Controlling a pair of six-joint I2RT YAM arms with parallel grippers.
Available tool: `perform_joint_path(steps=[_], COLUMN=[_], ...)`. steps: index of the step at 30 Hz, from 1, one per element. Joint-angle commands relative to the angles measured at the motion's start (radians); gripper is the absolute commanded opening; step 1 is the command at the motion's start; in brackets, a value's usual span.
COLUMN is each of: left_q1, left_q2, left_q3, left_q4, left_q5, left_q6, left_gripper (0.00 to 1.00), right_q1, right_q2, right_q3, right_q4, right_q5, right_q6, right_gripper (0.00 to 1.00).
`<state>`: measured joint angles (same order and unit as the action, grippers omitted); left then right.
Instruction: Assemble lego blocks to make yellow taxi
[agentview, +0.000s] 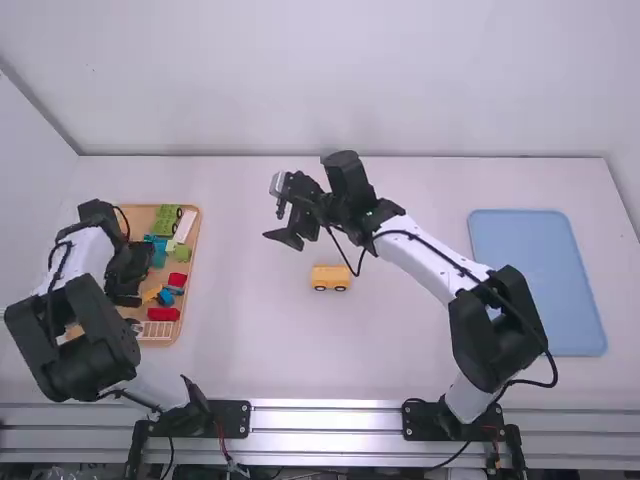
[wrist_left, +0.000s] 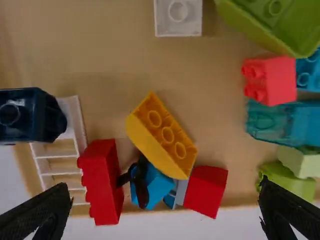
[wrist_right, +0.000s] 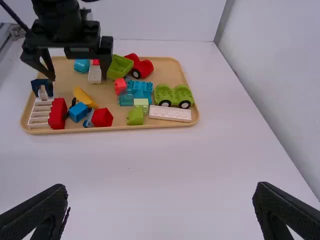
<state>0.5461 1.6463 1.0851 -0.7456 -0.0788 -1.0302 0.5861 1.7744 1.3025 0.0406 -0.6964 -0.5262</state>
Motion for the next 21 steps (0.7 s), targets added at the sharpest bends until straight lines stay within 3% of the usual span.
perform_joint_path(steps=[1,7,15,21], left_q1=[0.002,0.004,0.003,0.003], left_q2=[0.002,0.002,0.002,0.002], left_q3=[-0.044,-0.092,-0.166,-0.198], left_q4=[0.040,0.104,0.236,0.292], left_q5=[0.013,0.010,0.062,0.059], left_q6=[-0.019,-0.020,-0.037,-0.080], left_gripper=[0.99,0.98,0.83,0.82], right_q1=[0.003,0.003,0.002,0.002], right_q2=[0.006,0.006,0.006,0.006], right_q3=[0.026,0.026,0.026,0.026], right_q4=[0.000,-0.002,-0.001,-0.009], right_q5=[-0.005,-0.005,0.016,0.042], right_q6=[0.006,0.006,0.006,0.006], right_gripper=[0.99,0.99,0.99,0.99])
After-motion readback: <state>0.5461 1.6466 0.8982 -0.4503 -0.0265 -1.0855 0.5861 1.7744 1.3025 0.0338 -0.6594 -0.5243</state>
